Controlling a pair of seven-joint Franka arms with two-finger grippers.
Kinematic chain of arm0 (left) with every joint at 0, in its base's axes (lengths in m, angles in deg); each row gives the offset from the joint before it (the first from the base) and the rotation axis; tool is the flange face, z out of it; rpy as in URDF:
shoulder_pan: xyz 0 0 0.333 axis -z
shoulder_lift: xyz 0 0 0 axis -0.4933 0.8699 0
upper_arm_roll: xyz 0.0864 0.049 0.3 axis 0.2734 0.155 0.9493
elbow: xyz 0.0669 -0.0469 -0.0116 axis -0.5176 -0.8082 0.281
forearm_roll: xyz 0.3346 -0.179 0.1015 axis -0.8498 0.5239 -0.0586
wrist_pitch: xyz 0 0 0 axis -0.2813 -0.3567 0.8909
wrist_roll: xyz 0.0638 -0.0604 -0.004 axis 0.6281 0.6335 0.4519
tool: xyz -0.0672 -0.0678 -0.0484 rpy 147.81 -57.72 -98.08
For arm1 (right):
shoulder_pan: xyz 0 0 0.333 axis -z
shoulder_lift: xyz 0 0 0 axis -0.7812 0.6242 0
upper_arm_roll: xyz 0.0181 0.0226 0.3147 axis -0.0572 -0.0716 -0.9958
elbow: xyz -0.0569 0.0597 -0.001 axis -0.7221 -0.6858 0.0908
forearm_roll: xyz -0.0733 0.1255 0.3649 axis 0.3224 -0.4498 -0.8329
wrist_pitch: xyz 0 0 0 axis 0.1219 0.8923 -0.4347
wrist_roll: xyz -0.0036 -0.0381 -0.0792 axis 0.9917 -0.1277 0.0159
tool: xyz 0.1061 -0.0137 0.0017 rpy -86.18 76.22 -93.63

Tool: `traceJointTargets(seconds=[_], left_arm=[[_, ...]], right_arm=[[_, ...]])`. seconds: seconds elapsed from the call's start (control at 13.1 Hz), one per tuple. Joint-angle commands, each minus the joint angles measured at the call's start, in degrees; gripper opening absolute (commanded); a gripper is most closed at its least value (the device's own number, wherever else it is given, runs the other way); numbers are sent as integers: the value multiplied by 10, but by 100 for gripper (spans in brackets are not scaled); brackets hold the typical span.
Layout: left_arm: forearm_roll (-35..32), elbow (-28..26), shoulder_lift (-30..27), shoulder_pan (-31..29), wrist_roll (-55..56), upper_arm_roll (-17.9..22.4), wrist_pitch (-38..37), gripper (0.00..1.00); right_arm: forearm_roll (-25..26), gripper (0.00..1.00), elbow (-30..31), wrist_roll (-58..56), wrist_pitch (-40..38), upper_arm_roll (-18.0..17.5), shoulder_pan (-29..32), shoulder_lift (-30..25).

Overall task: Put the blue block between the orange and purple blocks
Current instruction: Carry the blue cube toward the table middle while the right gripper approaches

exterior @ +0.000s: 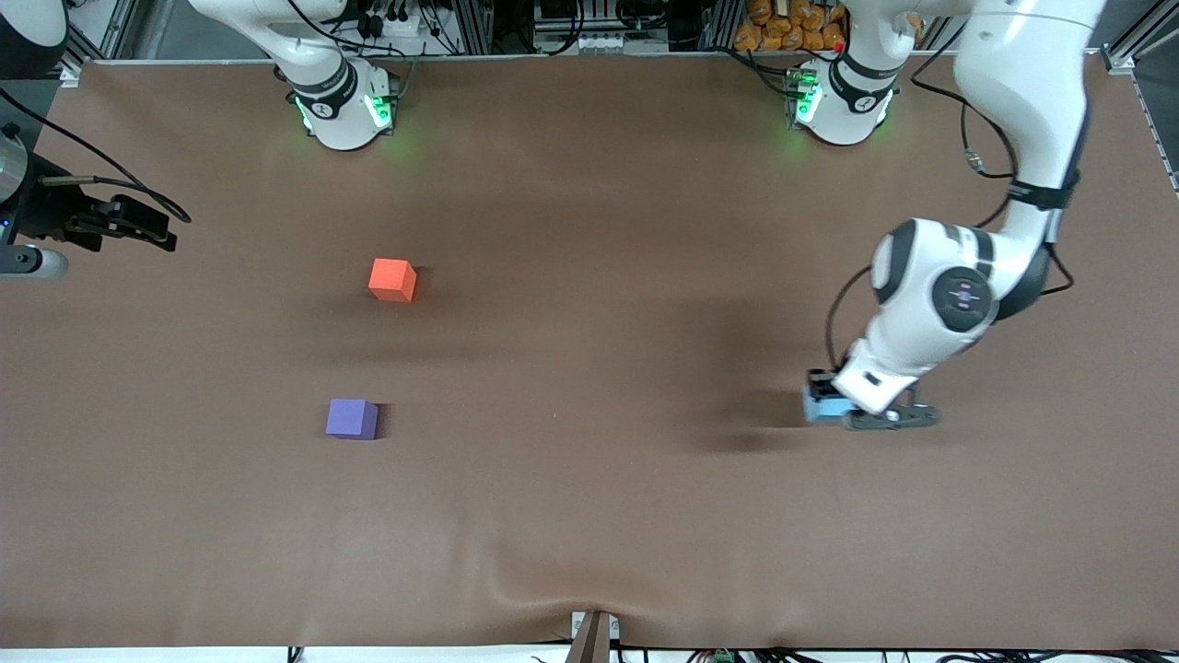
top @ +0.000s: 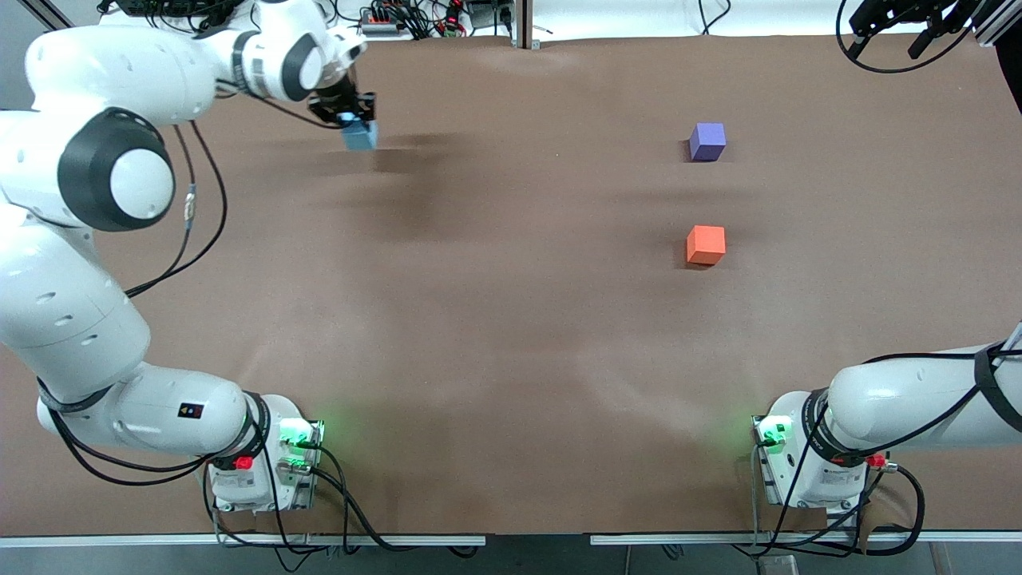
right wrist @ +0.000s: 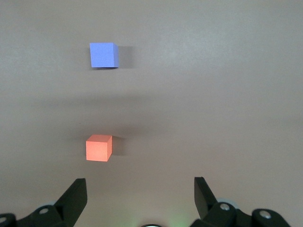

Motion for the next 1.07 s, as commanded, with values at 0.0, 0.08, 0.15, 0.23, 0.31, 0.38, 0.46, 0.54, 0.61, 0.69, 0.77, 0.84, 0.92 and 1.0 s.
traceJointTargets(seconds=[0.0,0.08,0.15,0.23,0.31,0.38,0.46,0.54,0.61,0.69,0.77,0.84,0.92,1.0], left_arm=[[-11,67,32,78,83,4,-36,0],[-11,88,40,103,86,5,-46,0],[-11,102,46,126,87,4,-49,0],[-12,120,60,150,87,4,-49,0],[-11,143,75,181,89,6,-50,0],[-8,169,99,205,102,6,-51,0],[-6,199,124,225,126,6,-51,0],[-4,227,152,247,150,5,-52,0],[-1,252,177,272,172,7,-52,0],[0,277,201,287,195,7,-52,0],[1,303,226,300,231,7,-52,0],[4,321,241,312,261,8,-52,0],[4,334,252,318,276,8,-52,0],[5,344,263,320,279,2,-51,0]], right_arm=[[-35,100,23,8,6,0,11,-11],[-49,100,23,8,6,0,16,-9],[-59,100,23,9,7,0,18,-7],[-66,100,23,18,10,0,18,-6],[-67,100,22,37,13,0,16,-4],[-67,100,22,51,17,0,11,-3],[-68,100,22,64,24,-2,10,0],[-69,100,22,76,28,-3,3,6],[-69,100,21,88,34,-3,-6,12],[-69,100,19,105,37,-3,-20,19],[-69,100,16,130,39,-3,-35,30],[-69,100,10,160,44,-3,-47,44],[-69,100,4,199,53,-3,-60,61],[-69,100,1,242,67,-3,-74,78]])
